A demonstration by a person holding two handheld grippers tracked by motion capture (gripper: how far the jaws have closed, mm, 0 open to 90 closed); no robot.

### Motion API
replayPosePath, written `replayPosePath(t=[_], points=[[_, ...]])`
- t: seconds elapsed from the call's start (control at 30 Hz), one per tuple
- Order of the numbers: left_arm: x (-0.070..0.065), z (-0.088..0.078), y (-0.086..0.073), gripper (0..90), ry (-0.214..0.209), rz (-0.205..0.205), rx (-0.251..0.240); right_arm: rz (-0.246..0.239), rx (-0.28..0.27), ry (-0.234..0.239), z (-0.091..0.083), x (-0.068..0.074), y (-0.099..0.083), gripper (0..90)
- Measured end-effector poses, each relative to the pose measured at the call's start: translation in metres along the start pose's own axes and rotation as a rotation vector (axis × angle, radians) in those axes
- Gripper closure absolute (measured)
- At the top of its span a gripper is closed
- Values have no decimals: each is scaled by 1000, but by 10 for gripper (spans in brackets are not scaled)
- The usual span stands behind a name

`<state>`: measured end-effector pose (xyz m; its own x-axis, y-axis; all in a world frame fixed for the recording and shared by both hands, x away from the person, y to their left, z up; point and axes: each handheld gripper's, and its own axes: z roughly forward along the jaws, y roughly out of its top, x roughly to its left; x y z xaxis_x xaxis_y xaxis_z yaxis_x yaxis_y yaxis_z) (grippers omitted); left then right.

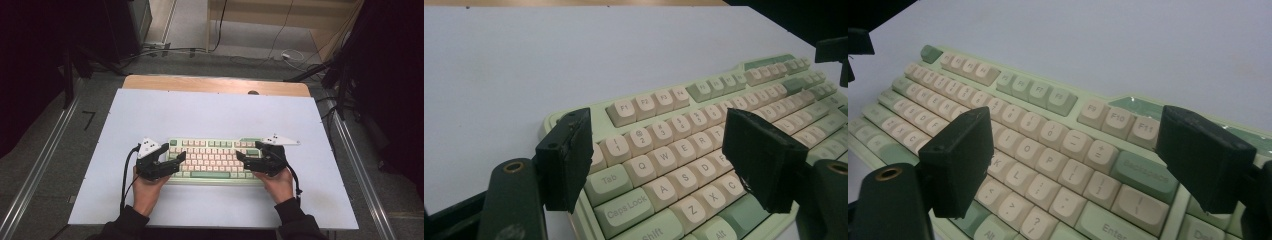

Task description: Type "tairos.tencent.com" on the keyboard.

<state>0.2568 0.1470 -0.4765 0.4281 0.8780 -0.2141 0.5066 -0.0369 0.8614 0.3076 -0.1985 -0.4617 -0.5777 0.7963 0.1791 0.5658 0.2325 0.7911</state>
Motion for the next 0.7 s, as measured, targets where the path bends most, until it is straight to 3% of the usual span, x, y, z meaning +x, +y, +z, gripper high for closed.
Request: replayPosePath(t=[0.33,0.43,0.7], points=[[-5,4,-1,350,-14,13,19,16,-14,-18,-10,-9,-3,138],[-6,5,-2,411,-28,15,35,22,-15,-21,-11,-10,-3,138],[-7,17,-5,785,-98,18,90,21,-7,-21,-11,-11,-4,139]])
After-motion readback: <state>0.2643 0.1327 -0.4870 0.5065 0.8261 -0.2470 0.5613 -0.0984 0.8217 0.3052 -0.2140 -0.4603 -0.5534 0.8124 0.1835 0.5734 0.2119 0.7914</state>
